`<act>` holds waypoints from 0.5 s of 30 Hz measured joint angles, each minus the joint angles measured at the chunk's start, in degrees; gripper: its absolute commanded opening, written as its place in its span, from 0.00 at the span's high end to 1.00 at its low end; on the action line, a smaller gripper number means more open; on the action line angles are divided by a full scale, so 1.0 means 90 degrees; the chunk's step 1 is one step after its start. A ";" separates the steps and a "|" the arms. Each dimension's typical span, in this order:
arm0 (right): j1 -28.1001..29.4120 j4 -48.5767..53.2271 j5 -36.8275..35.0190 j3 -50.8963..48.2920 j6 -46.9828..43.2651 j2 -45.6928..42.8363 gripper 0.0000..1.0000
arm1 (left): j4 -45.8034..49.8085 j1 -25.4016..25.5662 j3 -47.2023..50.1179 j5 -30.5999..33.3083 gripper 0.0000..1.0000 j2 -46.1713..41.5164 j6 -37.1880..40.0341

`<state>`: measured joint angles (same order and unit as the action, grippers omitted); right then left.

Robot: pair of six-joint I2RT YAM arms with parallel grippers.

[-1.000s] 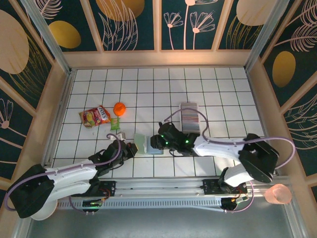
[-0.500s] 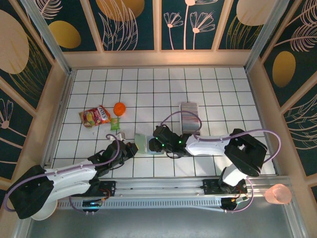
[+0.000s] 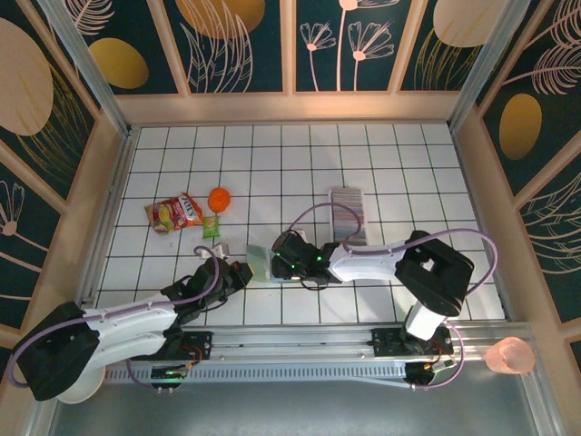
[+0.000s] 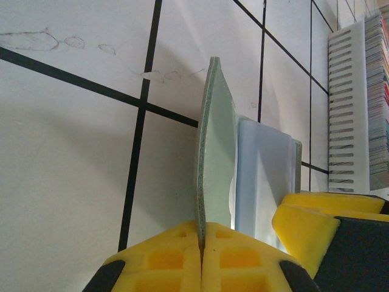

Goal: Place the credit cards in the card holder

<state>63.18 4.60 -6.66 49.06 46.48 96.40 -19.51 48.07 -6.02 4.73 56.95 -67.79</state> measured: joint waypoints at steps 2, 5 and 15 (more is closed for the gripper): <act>0.0010 -0.0010 0.0000 0.0022 0.0022 0.0036 0.57 | -0.0046 0.0000 0.0036 0.0000 1.00 0.0017 -0.0005; 0.0010 -0.0090 0.0024 0.0022 0.0061 0.0058 0.57 | -0.0134 0.0000 0.0087 0.0002 1.00 0.0083 -0.0005; 0.0010 -0.0879 0.0413 -0.0002 0.0291 0.0189 0.57 | -0.0386 0.0000 0.0163 0.0000 1.00 0.0474 -0.0024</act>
<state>63.26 -3.31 -2.94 49.04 49.10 98.10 -22.98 48.07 -4.56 4.73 61.21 -68.01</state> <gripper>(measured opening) 0.434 0.038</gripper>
